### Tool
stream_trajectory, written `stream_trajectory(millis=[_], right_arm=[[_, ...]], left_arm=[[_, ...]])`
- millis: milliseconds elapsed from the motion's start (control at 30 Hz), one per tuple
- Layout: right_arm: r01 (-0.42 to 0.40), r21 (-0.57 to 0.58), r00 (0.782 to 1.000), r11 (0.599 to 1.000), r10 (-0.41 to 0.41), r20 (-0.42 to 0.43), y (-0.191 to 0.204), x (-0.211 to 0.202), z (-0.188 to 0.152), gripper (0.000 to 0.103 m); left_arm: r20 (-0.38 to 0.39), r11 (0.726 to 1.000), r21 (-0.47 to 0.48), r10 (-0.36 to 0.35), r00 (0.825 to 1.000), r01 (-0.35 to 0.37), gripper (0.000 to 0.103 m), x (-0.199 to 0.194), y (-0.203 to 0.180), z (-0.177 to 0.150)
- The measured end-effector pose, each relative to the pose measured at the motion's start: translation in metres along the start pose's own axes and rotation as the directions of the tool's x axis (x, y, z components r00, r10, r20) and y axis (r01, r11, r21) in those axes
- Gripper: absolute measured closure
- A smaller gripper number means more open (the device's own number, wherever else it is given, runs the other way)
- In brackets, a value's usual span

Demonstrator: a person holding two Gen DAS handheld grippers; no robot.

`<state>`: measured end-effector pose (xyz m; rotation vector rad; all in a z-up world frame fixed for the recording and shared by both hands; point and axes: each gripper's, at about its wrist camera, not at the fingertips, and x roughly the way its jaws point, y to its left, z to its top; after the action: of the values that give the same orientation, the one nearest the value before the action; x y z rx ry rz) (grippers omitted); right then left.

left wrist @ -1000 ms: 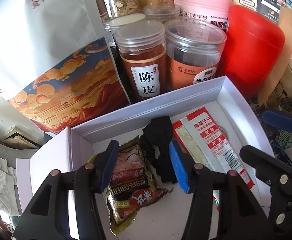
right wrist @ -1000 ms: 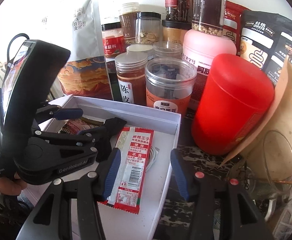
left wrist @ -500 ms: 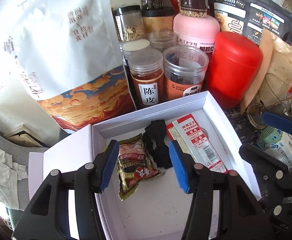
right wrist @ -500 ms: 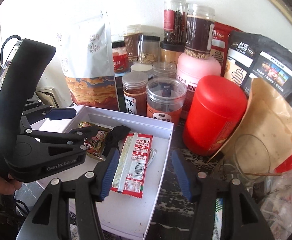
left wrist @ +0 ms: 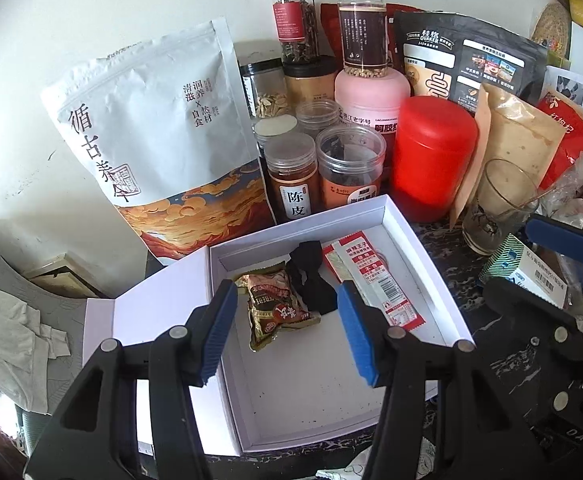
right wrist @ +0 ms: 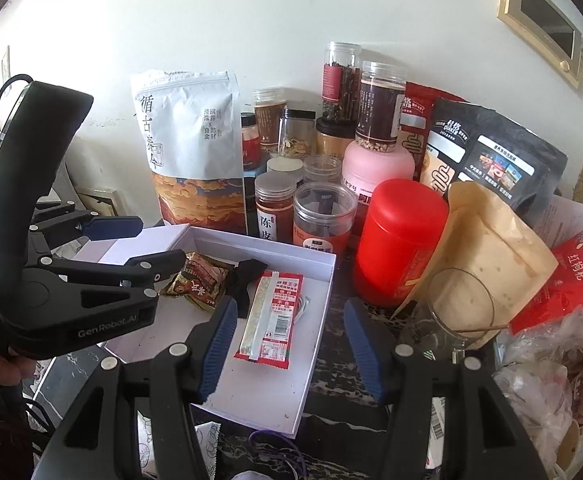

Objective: Organize objects
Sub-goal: 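Withdraw both tools from the box toward the items on the table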

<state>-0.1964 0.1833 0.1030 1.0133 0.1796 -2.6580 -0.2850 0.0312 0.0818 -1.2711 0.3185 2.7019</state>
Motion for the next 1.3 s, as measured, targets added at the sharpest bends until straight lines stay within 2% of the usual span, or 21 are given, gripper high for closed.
stream_trajectory(millis=[400,733,1300], right_arm=[[-0.002,-0.001,0.999,1.000,0.002,0.033,0.011,-0.045,-0.020,0.047],[-0.007,-0.003,0.999,1.000,0.007,0.044,0.019,-0.073,-0.047,0.047],[-0.015,-0.008,1.000,1.000,0.015,0.018,0.036,-0.097,-0.100,0.047]], left_arm=[[0.046,1.000,-0.009,-0.006,0.999,0.006,0.052,-0.058,-0.009,-0.024],[0.064,1.000,-0.013,-0.027,0.998,0.027,0.052,-0.094,-0.016,-0.059],[0.044,0.999,-0.022,-0.038,0.998,0.039,0.052,-0.121,-0.018,-0.126]])
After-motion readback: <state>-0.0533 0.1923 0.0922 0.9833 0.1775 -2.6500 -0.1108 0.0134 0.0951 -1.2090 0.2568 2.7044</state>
